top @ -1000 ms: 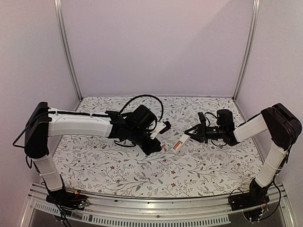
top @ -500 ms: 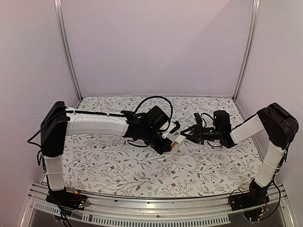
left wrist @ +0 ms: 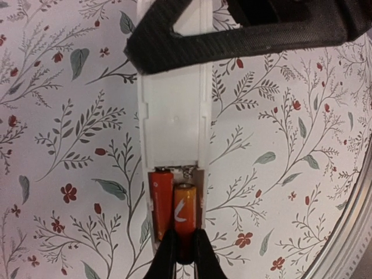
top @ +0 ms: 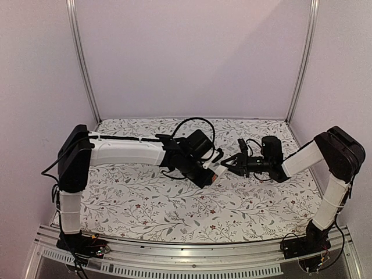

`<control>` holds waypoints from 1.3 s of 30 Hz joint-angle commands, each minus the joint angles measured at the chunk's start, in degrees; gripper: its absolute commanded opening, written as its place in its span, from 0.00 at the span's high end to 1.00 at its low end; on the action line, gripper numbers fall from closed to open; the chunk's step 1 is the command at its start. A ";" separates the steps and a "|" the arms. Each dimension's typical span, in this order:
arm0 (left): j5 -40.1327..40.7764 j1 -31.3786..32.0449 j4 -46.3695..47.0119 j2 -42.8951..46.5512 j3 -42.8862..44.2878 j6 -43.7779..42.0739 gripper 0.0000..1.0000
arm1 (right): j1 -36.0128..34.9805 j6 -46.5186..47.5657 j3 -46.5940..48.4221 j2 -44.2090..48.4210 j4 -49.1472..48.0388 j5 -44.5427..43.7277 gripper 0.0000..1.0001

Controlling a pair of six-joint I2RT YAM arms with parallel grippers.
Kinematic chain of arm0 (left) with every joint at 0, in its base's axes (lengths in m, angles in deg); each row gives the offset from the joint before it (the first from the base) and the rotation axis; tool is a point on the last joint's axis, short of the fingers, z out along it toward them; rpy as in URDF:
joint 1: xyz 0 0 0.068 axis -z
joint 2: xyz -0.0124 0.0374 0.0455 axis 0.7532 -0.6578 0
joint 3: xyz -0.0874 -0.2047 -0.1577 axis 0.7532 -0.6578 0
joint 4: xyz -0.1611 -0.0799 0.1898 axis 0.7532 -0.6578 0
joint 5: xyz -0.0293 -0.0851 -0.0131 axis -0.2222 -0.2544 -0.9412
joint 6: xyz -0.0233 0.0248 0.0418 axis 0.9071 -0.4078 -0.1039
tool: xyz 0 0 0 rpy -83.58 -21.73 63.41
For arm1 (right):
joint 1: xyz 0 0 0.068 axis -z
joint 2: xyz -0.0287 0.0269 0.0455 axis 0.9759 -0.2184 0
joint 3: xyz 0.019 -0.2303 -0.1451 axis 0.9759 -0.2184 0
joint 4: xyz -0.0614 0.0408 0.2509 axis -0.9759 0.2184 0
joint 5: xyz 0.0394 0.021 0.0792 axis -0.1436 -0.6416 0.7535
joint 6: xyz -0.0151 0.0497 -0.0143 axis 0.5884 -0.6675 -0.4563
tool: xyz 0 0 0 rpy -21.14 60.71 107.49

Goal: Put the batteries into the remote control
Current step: Load the battery into the battery compartment.

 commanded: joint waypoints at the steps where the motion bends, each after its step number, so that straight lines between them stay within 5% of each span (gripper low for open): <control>1: 1.61 0.68 -2.81 -1.71 1.73 0.69 0.97 | -0.52 -1.73 -0.09 -1.50 -3.80 0.20 1.00; 22: 3.45 0.49 -4.88 -2.26 4.27 -0.27 0.69 | -0.61 -6.73 -0.53 -4.71 -10.10 1.18 1.00; 31: 7.62 -0.37 -3.56 4.35 1.51 -2.21 0.52 | -0.61 -7.08 -0.36 -5.05 -10.10 1.53 1.00; 39: 5.23 -0.93 1.86 11.07 -4.30 -8.37 0.47 | -0.56 -7.78 0.06 -5.00 -10.19 2.91 1.00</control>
